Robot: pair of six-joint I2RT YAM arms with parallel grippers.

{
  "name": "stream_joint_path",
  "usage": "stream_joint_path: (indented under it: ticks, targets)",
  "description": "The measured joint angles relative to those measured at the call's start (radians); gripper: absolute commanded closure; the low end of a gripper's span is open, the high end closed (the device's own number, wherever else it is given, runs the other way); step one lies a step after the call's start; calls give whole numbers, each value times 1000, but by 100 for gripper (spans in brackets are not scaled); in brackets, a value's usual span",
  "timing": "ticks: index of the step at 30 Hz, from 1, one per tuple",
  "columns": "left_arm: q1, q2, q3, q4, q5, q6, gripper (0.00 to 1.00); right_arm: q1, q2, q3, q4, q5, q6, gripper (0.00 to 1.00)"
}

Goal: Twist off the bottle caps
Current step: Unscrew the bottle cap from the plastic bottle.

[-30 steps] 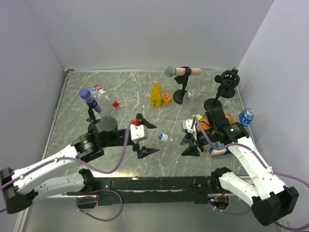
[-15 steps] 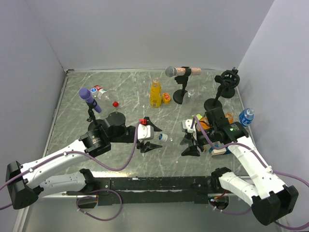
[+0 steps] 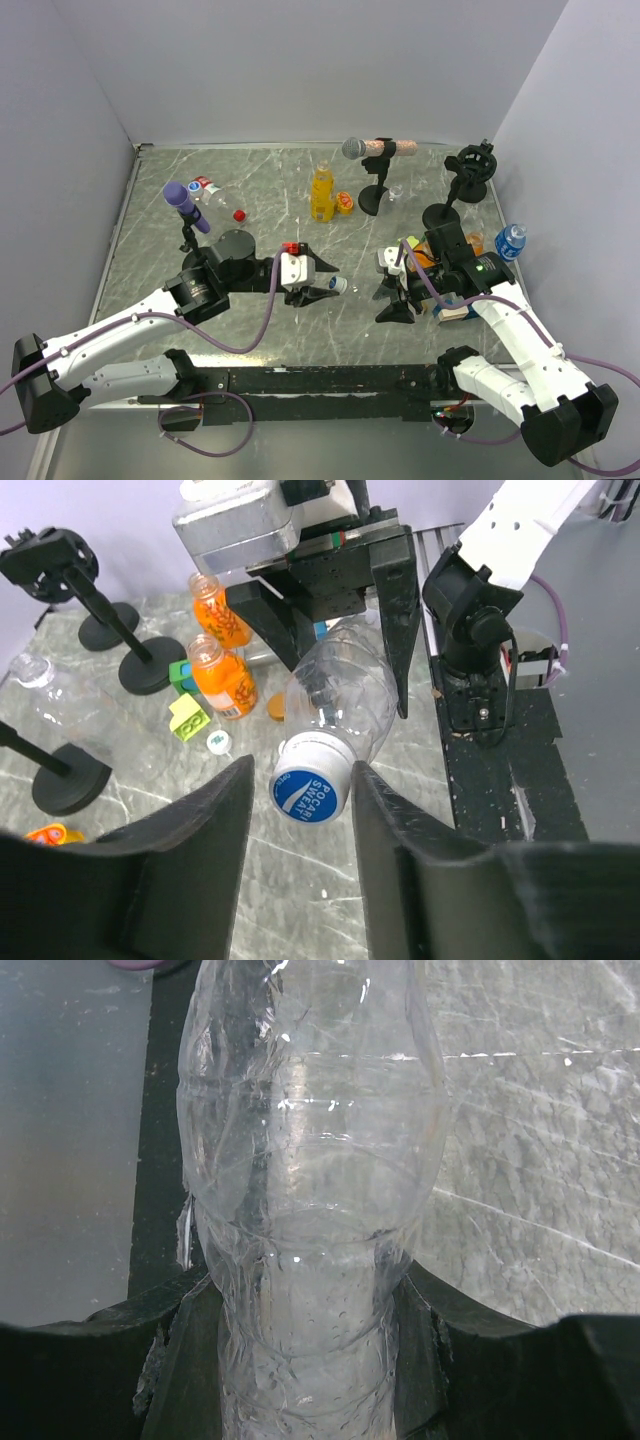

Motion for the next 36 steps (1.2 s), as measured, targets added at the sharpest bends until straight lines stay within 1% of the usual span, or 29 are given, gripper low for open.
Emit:
stream_joint_path:
  ticks: [2, 5, 9, 12, 21, 23, 28, 29, 31, 33, 36]
  targets:
    - [1, 0, 0, 6, 6, -10, 62, 0, 0, 0, 0, -2, 0, 73]
    - [1, 3, 0, 6, 16, -12, 62, 0, 0, 0, 0, -2, 0, 73]
    - [3, 3, 0, 6, 23, -12, 56, 0, 0, 0, 0, -3, 0, 73]
    - [5, 3, 0, 6, 26, -12, 53, 0, 1, 0, 0, -5, 0, 73]
    - [8, 3, 0, -2, 38, -12, 58, 0, 1, 0, 0, -8, -1, 73]
    - [10, 5, 0, -2, 43, -11, 62, 0, 2, 0, -1, -9, -2, 73]
    - [14, 10, 1, -5, 55, -11, 87, 0, 5, 0, -6, -6, -4, 73]
    - [15, 11, 1, -6, 56, -12, 91, 0, 7, 0, -7, -6, -4, 73]
    - [16, 11, 2, -9, 58, -16, 94, 0, 8, 0, -7, -6, -4, 73]
    - [17, 11, 2, -10, 61, -36, 99, 0, 8, 0, -9, -7, -5, 73]
    - [21, 22, 25, -32, 58, -132, 99, 0, 8, 0, -13, -13, -5, 73]
